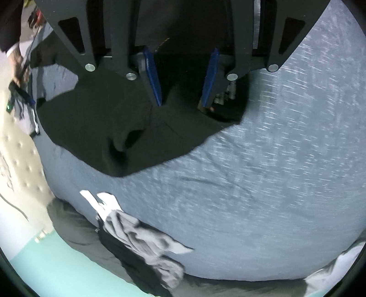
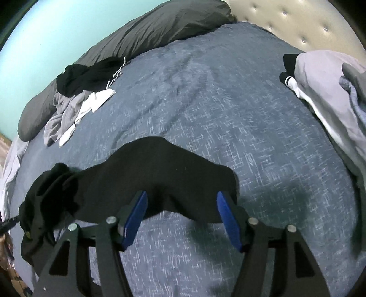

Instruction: Fold clothes

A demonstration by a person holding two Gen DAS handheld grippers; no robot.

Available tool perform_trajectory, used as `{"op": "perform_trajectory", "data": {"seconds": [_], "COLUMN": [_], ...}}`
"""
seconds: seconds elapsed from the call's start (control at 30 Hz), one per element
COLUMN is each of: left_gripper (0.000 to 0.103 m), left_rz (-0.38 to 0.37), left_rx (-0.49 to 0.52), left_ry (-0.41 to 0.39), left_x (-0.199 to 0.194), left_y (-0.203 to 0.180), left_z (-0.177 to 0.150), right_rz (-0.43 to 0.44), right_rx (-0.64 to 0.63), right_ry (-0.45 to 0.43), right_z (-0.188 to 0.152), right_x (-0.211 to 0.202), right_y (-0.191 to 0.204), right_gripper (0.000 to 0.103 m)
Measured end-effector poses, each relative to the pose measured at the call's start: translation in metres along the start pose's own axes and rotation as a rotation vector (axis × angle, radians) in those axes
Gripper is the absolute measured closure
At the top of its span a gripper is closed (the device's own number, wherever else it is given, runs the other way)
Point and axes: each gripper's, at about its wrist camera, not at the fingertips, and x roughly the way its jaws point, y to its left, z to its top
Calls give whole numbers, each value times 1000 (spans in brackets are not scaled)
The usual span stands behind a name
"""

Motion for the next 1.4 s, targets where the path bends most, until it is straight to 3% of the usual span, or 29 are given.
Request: {"op": "perform_trajectory", "data": {"seconds": [0.13, 0.37, 0.5, 0.73, 0.8, 0.97, 1.2, 1.4], "left_gripper": [86, 86, 86, 84, 76, 75, 75, 75], "left_rz": [-53, -114, -137, -127, -97, -35, -46, -64], "left_rx": [63, 176, 175, 48, -22, -174, -215, -196], "left_ry": [31, 93, 87, -27, -57, -58, -64, -45], "left_x": [8, 25, 20, -15, -21, -12, 12, 34], "left_y": [-14, -47, -54, -22, -3, 38, 48, 34], "left_z": [-11, -33, -33, -15, -8, -4, 5, 23], "right_rz": [-6, 2, 9, 22, 30, 34, 36, 36], "right_rx": [-7, 58, 59, 52, 56, 37, 26, 25], "right_ry": [4, -4, -12, -24, -23, -20, -12, -18], "right_z": [-3, -10, -10, -7, -7, -10, -12, -10], "right_x": [4, 0, -6, -10, -8, -5, 1, 4], "right_y": [-1, -13, -11, -6, -5, 2, 7, 8], "right_gripper": [38, 38, 38, 38, 38, 38, 38, 38]}}
